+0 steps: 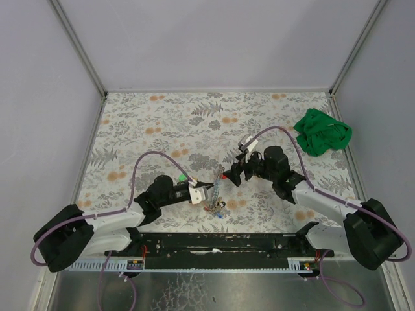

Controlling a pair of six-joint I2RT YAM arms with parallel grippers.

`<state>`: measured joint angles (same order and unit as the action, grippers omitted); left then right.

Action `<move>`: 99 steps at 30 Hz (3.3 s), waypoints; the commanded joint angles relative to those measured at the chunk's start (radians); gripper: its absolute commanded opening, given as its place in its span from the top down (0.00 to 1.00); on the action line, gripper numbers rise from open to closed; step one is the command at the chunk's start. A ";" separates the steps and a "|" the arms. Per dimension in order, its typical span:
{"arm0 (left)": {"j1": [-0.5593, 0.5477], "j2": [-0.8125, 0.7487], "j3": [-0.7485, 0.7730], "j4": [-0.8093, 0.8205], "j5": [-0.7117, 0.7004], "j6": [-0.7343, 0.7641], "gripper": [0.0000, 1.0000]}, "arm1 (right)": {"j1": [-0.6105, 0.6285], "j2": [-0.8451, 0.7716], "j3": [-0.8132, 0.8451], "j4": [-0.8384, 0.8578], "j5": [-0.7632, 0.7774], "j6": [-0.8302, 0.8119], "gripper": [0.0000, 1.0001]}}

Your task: Put the keys on the keyring

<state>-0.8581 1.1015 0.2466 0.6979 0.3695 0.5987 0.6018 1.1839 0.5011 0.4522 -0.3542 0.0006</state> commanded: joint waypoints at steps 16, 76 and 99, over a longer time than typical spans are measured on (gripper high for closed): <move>0.126 0.105 0.020 0.246 0.174 -0.280 1.00 | -0.003 0.093 0.240 -0.106 -0.038 -0.065 0.22; 0.486 0.252 0.268 0.148 -0.219 -0.515 1.00 | 0.458 0.678 0.305 0.083 0.589 0.218 0.48; 0.310 0.247 0.327 0.076 0.090 -0.492 1.00 | 0.227 0.148 0.070 -0.403 0.813 0.425 0.52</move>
<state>-0.5285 1.3762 0.5476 0.7391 0.4007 0.0906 0.8314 1.4254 0.5499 0.1196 0.4278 0.4252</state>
